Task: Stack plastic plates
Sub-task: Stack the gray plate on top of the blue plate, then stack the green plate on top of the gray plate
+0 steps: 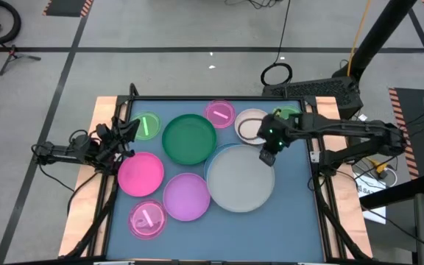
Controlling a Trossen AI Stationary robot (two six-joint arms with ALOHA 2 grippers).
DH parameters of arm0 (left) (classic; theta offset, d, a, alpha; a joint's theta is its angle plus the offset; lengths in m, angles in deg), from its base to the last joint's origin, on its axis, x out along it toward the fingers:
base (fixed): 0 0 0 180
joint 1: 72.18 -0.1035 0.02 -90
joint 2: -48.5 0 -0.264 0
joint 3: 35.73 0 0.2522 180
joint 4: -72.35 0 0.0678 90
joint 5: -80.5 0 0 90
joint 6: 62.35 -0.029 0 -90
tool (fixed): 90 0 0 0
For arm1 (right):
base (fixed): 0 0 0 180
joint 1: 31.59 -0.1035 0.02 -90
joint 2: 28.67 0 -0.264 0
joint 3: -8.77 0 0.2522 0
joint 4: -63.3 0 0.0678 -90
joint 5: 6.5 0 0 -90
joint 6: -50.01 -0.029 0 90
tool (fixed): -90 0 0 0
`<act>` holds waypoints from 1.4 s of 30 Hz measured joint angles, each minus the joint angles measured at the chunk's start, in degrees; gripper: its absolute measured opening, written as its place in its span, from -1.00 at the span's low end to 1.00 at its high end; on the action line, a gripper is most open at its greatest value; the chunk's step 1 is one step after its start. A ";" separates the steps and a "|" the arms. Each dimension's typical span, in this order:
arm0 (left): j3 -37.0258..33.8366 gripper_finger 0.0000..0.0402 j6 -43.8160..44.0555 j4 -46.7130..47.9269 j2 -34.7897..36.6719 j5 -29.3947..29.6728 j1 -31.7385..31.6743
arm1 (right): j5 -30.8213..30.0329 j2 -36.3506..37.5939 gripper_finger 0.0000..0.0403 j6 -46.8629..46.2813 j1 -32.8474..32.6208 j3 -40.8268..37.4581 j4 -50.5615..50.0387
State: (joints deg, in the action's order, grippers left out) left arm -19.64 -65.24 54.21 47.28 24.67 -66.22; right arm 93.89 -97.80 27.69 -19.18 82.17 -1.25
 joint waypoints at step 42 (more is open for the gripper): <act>0.00 -0.92 3.71 2.24 0.00 -0.02 0.00 | 2.81 -11.12 -0.60 12.75 10.64 -3.44 19.48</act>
State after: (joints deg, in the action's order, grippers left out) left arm -19.64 -61.53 56.44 47.28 24.65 -66.22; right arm 96.70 -108.92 40.44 -8.54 78.73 18.23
